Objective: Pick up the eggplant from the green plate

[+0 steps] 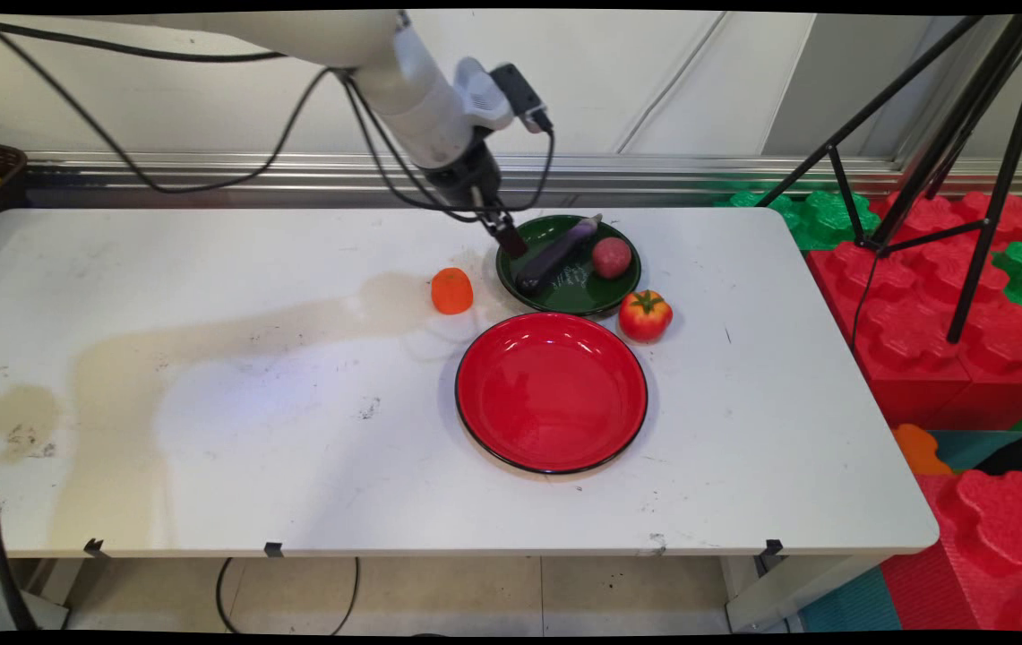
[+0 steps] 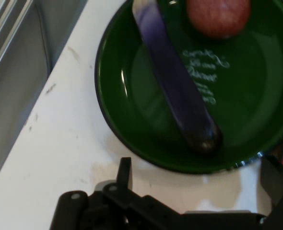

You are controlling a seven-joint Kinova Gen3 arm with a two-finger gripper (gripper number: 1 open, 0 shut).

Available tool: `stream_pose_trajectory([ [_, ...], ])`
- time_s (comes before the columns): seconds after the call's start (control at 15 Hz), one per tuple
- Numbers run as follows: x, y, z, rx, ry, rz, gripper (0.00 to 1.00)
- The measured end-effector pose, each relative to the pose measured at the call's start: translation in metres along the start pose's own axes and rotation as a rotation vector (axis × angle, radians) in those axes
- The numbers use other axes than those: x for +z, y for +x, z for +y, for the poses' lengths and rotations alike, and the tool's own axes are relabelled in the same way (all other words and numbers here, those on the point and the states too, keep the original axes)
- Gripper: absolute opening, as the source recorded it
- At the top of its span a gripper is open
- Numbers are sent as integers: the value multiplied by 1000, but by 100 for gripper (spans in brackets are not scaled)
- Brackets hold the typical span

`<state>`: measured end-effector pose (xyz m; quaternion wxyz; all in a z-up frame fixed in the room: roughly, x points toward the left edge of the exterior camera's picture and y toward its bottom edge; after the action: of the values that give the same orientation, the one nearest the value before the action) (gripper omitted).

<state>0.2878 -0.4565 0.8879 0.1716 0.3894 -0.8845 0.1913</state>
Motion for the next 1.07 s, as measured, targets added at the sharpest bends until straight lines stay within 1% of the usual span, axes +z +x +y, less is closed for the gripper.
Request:
stream_pose_trajectory([
  [0.33,54,21,-3,-47,14,2,100],
  [0.6,86,30,-1,-76,12,1,100],
  [0.93,114,34,3,-110,6,-4,100],
  [1.07,123,35,5,-136,11,-5,100],
])
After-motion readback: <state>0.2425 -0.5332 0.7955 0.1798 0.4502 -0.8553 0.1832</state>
